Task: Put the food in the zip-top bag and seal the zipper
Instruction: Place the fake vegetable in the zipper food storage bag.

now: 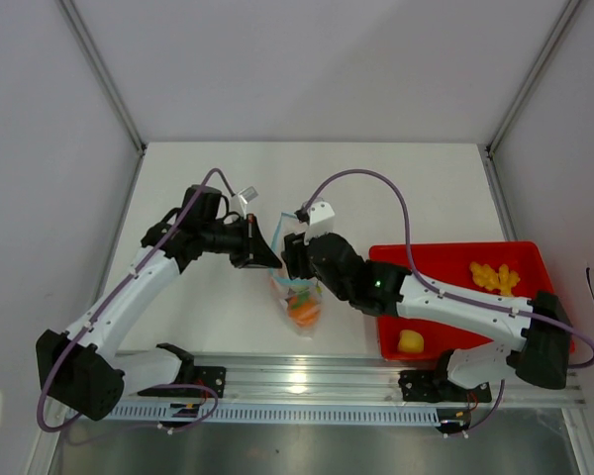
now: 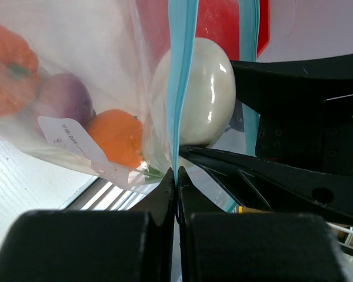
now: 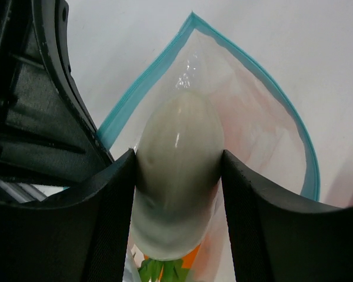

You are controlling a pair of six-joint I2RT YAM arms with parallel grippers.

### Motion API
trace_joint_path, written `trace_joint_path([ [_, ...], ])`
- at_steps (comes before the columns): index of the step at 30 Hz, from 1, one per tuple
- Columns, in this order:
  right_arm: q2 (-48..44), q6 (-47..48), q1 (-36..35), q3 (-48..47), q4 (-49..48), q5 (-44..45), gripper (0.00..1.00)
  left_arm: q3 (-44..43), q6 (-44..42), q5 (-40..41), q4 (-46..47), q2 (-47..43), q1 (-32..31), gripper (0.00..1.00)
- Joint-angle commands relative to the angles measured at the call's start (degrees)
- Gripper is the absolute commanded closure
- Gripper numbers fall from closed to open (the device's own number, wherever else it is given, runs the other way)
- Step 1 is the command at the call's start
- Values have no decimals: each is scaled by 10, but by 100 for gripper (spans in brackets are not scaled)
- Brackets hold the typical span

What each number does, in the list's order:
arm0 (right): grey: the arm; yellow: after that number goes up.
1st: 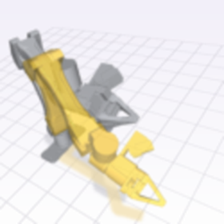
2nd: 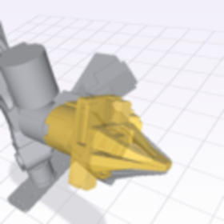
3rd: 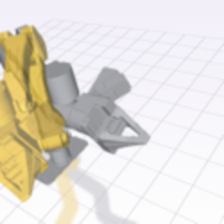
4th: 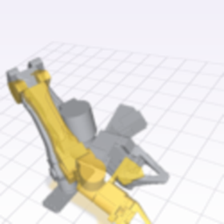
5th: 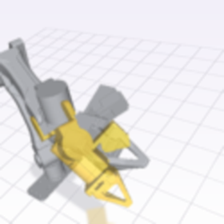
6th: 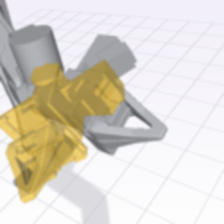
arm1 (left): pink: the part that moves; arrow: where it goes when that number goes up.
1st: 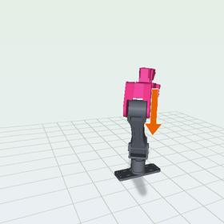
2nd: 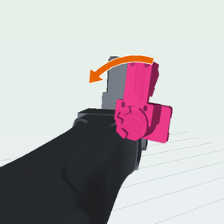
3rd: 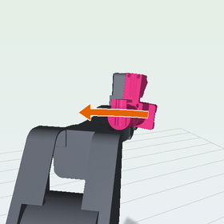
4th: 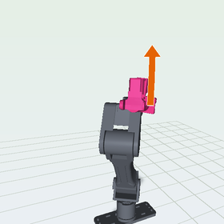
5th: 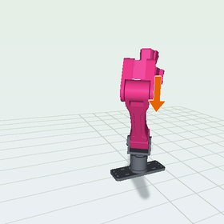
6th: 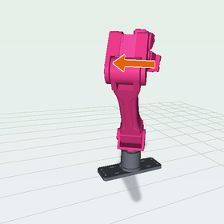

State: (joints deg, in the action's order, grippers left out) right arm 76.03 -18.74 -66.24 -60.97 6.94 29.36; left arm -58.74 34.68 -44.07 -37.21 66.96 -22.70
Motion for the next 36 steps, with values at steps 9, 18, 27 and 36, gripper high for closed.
trace_joint_path([
  [9, 71, -65, 32, -81, 81, -89, 100, -13, 10, 0, 3, -31, -2, 99],
  [18, 116, -65, 35, -100, 79, -102, 87, -9, 8, 3, 2, -32, -3, 99],
  [27, 120, -60, 60, -117, 85, -123, 40, 4, 8, 5, 4, -39, -3, 99],
  [36, 95, -51, 63, -114, 82, -156, 20, 13, 9, 5, 10, -39, -2, 100],
])
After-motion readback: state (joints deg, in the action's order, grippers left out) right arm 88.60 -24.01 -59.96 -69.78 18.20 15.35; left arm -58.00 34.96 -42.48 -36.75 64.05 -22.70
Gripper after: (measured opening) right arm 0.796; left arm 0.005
